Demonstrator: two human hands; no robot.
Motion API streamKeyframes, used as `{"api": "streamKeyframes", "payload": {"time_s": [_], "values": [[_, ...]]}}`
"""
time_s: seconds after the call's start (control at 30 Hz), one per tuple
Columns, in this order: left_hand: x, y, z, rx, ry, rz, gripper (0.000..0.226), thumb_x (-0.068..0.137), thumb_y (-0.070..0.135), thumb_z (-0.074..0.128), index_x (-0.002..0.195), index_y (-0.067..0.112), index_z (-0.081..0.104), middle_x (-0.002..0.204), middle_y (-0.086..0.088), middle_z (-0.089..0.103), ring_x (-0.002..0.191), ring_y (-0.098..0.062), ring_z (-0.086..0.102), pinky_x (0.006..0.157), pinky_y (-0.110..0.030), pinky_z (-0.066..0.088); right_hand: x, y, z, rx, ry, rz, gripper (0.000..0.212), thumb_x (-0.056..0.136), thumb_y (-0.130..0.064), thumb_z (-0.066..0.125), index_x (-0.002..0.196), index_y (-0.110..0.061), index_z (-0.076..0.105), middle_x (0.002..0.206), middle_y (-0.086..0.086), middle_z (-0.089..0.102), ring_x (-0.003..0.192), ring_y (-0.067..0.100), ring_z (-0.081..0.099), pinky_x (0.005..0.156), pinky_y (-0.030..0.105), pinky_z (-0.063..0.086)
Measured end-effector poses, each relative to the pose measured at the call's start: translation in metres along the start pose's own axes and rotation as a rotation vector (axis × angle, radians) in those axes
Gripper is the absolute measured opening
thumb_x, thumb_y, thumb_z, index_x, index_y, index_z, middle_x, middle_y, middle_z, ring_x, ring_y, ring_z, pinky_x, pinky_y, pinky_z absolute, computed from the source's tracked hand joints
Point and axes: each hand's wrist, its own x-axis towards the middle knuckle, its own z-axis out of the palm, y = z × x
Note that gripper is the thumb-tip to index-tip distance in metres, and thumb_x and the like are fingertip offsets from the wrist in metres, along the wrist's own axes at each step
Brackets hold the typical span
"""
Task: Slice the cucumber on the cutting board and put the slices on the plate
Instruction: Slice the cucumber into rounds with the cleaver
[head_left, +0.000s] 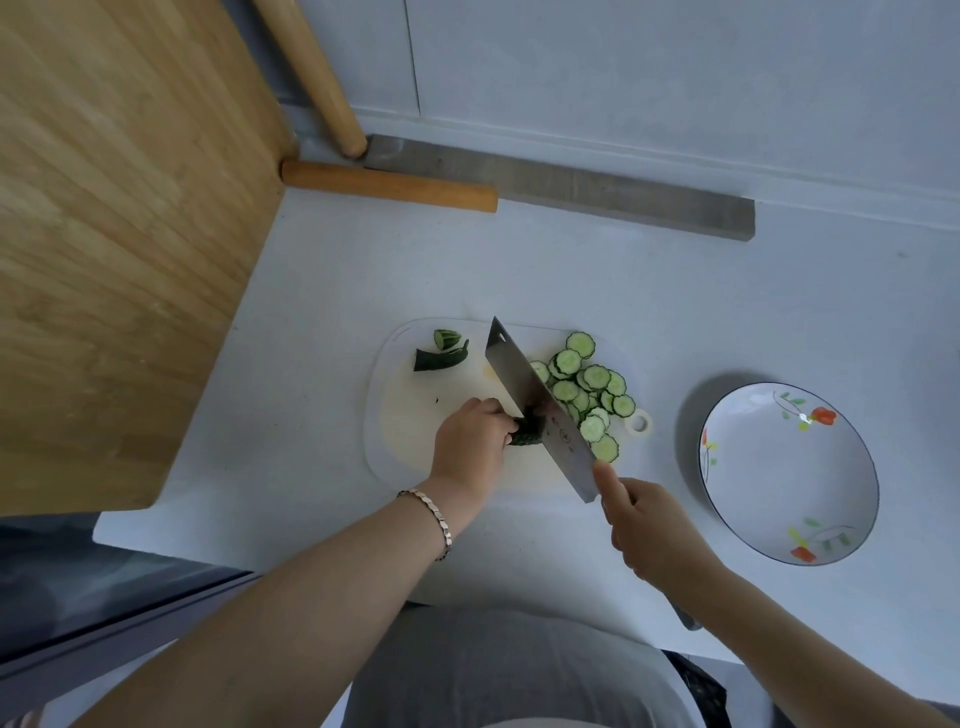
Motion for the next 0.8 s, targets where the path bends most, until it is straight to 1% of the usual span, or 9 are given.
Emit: {"api": "streamKeyframes", "payload": {"time_s": [0.13, 0.2, 0.27, 0.33, 0.43, 0.53, 0.63, 0.8], "values": [[0.001, -0.002, 0.002, 0.015, 0.005, 0.003, 0.016, 0.063, -0.009, 0.070, 0.070, 0.005, 0.072, 0.066, -0.011, 0.066, 0.065, -0.032, 0.061, 0.048, -0.032, 0.050, -0.003, 0.003, 0.002, -0.047, 0.014, -0.007, 0.049, 0.093, -0.054, 0.034, 0.064, -0.014, 0.032, 0.061, 0.007, 0.037, 0.056, 0.021, 0.033, 0.056, 0.030, 0.029], [0.001, -0.002, 0.001, 0.000, 0.001, 0.005, 0.014, 0.067, -0.009, 0.067, 0.072, 0.003, 0.072, 0.069, -0.013, 0.066, 0.069, -0.033, 0.061, 0.052, -0.034, 0.051, 0.001, 0.001, 0.006, -0.087, 0.027, -0.020, 0.050, 0.093, -0.053, 0.033, 0.066, -0.011, 0.034, 0.062, 0.009, 0.040, 0.058, 0.021, 0.035, 0.057, 0.029, 0.031], [0.000, -0.001, 0.000, -0.017, -0.012, -0.006, 0.012, 0.075, -0.005, 0.061, 0.081, 0.001, 0.070, 0.081, -0.014, 0.066, 0.081, -0.033, 0.059, 0.060, -0.036, 0.050, 0.007, 0.000, 0.013, -0.109, 0.038, -0.025, 0.050, 0.094, -0.051, 0.032, 0.066, -0.011, 0.032, 0.064, 0.010, 0.040, 0.059, 0.021, 0.034, 0.058, 0.030, 0.030], [0.000, -0.001, -0.001, -0.020, -0.037, -0.042, 0.014, 0.083, 0.002, 0.057, 0.091, 0.001, 0.067, 0.096, -0.012, 0.065, 0.093, -0.031, 0.055, 0.070, -0.037, 0.048, 0.012, 0.003, 0.020, -0.106, 0.049, -0.035, 0.049, 0.095, -0.050, 0.032, 0.064, -0.012, 0.028, 0.064, 0.010, 0.037, 0.059, 0.021, 0.031, 0.058, 0.031, 0.028], [-0.003, -0.005, -0.003, -0.044, -0.050, -0.088, 0.017, 0.086, 0.007, 0.057, 0.099, 0.001, 0.065, 0.105, -0.010, 0.062, 0.101, -0.025, 0.052, 0.078, -0.035, 0.047, 0.016, 0.007, 0.022, 0.010, 0.024, 0.006, 0.048, 0.094, -0.052, 0.034, 0.064, -0.014, 0.029, 0.059, 0.007, 0.035, 0.055, 0.021, 0.030, 0.058, 0.030, 0.028], [-0.005, -0.009, -0.002, -0.056, -0.075, -0.079, 0.021, 0.087, 0.006, 0.055, 0.105, 0.001, 0.064, 0.109, -0.010, 0.061, 0.104, -0.026, 0.051, 0.083, -0.038, 0.048, 0.018, 0.004, 0.013, 0.145, -0.012, 0.087, 0.048, 0.093, -0.053, 0.037, 0.066, -0.014, 0.033, 0.049, 0.000, 0.033, 0.043, 0.018, 0.028, 0.048, 0.023, 0.028], [-0.003, -0.006, -0.002, -0.051, -0.070, -0.090, 0.021, 0.087, 0.006, 0.054, 0.105, 0.002, 0.065, 0.108, -0.010, 0.061, 0.103, -0.027, 0.051, 0.083, -0.040, 0.049, 0.014, 0.001, 0.003, 0.220, -0.033, 0.096, 0.047, 0.093, -0.052, 0.039, 0.065, -0.016, 0.029, 0.046, -0.003, 0.026, 0.038, 0.014, 0.021, 0.043, 0.018, 0.020], [-0.001, -0.001, -0.002, -0.042, -0.067, -0.087, 0.020, 0.087, 0.005, 0.054, 0.103, 0.001, 0.066, 0.105, -0.012, 0.062, 0.102, -0.028, 0.052, 0.080, -0.041, 0.050, 0.008, -0.004, -0.006, 0.190, -0.037, 0.057, 0.048, 0.093, -0.052, 0.038, 0.067, -0.012, 0.031, 0.045, -0.003, 0.027, 0.037, 0.014, 0.021, 0.041, 0.018, 0.021]]}}
